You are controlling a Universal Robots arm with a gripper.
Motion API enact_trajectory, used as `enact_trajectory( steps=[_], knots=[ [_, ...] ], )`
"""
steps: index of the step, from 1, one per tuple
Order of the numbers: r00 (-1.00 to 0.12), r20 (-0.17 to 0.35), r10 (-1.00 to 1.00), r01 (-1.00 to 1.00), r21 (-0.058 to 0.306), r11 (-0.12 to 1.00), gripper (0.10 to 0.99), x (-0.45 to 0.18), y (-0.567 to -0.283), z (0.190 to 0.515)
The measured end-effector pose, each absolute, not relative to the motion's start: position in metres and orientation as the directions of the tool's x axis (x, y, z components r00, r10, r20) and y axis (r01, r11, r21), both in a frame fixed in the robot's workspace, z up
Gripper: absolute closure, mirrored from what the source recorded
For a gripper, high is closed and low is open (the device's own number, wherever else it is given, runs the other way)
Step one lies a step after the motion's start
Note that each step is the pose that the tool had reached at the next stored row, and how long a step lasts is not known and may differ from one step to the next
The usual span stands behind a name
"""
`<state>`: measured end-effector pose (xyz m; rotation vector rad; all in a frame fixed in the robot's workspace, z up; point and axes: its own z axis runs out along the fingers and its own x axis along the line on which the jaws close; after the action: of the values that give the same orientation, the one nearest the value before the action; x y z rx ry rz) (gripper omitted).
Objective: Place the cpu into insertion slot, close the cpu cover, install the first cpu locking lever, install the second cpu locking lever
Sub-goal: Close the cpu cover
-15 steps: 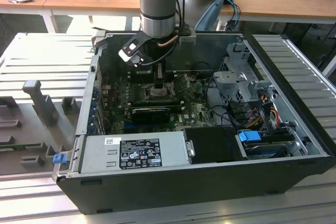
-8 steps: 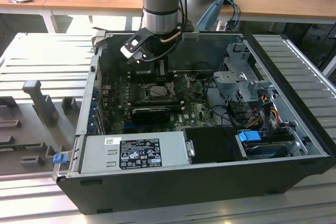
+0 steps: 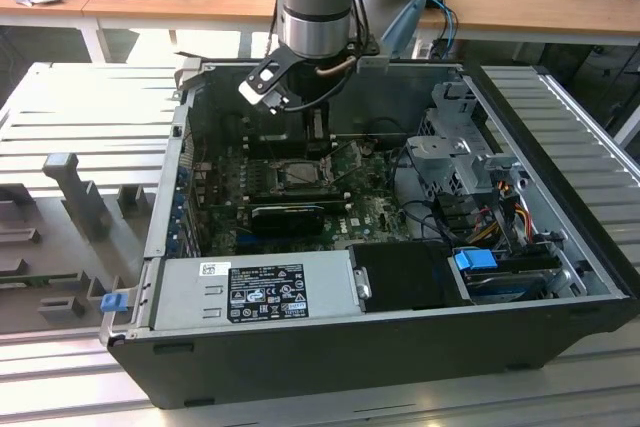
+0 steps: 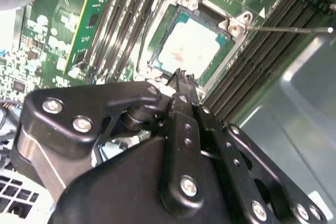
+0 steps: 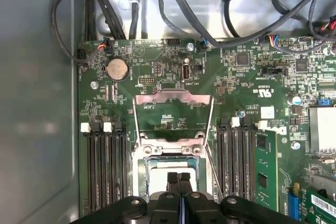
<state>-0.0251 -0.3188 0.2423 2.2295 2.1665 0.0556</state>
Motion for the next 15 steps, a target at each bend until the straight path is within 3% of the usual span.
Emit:
enact_trajectory(
  steps=[15],
  knots=[
    [0.029,0.003,1.0,0.998,0.048,-0.029,0.98,-0.011,-0.319,0.246]
  ],
)
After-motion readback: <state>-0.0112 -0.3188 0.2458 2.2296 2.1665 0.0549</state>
